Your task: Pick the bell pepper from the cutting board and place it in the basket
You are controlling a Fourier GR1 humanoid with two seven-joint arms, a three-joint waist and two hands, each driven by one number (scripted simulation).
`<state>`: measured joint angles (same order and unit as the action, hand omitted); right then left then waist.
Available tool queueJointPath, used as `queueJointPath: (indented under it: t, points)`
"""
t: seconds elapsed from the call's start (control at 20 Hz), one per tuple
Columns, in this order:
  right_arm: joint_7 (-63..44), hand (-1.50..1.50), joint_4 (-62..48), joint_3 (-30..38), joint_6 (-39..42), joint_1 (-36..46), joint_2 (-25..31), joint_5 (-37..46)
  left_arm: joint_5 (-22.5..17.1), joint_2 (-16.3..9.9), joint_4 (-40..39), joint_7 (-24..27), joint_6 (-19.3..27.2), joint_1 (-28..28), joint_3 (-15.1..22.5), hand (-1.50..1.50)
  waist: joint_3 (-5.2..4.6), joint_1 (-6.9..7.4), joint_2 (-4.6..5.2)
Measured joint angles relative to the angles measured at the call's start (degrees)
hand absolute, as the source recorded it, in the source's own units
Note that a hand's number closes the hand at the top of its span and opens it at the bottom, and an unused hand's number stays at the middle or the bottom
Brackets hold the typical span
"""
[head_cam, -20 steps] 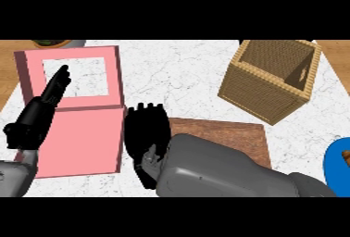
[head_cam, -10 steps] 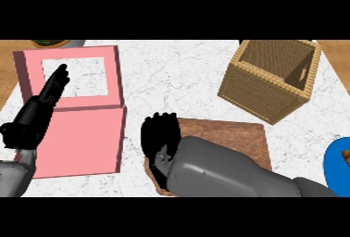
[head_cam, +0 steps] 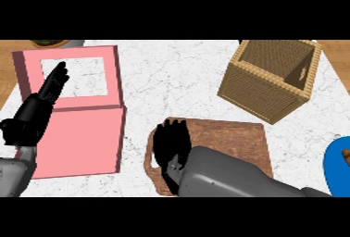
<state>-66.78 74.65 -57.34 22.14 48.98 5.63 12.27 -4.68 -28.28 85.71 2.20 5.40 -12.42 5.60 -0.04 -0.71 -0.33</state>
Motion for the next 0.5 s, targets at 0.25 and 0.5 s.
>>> queueJointPath:
  t: [0.25,0.5]
  points:
    - [1.3,-1.50,1.5,-0.2,0.0,-3.1,1.6,3.1,0.5,0.5,0.3,0.4,-0.7,1.0,-0.4,0.00,0.02,0.30,0.08]
    - [2.4,-1.50,2.6,-0.2,-0.2,-6.1,2.3,7.2,1.5,1.2,1.7,-0.4,-0.6,1.3,-0.7,0.00,0.03,0.45,0.11]
